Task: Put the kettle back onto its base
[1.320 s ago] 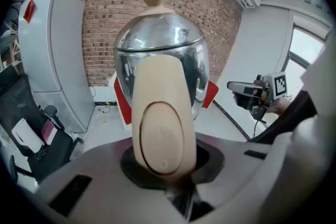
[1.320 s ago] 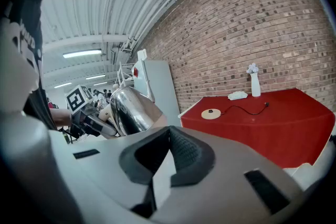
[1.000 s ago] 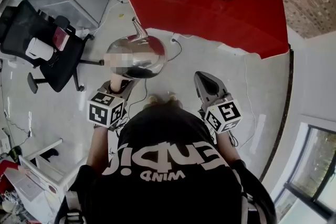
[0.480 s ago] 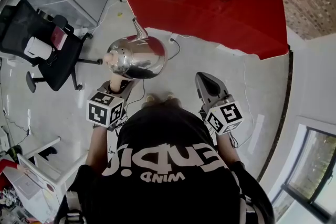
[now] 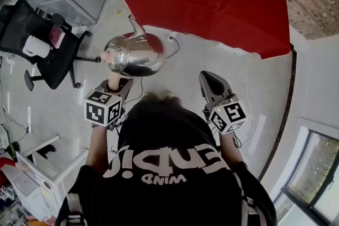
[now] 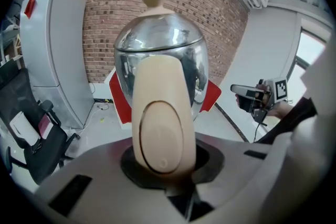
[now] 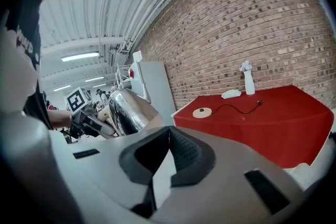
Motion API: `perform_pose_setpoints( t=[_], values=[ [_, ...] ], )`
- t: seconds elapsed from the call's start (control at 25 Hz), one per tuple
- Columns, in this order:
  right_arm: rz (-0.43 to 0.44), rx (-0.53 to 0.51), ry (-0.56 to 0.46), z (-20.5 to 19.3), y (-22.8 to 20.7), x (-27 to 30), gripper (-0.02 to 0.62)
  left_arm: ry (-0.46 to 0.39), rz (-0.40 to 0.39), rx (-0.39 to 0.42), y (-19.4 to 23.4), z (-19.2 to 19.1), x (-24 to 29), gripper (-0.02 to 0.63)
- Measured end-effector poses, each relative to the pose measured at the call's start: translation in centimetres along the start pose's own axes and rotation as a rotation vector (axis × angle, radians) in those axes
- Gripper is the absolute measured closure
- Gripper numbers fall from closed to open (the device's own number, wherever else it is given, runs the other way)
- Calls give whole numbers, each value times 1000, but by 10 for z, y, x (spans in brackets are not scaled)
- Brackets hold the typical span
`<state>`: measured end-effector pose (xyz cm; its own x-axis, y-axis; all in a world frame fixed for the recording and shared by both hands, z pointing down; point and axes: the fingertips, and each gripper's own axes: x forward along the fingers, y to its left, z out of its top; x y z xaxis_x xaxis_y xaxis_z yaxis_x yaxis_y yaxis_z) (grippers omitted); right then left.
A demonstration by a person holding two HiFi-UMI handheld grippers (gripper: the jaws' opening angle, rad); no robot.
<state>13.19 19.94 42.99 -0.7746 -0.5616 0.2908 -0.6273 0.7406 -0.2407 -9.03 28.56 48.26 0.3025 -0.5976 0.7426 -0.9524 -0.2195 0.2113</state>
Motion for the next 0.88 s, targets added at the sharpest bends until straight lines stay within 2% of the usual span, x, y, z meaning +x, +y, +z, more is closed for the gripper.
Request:
perform_pose_setpoints(
  t=[0.28, 0.88],
  values=[
    [13, 0, 12, -1, -11, -1, 572, -6, 18, -21, -3, 5, 5, 548],
    [-6, -8, -3, 11, -38, 27, 572, -33, 13, 21, 21, 51, 32, 547]
  ],
)
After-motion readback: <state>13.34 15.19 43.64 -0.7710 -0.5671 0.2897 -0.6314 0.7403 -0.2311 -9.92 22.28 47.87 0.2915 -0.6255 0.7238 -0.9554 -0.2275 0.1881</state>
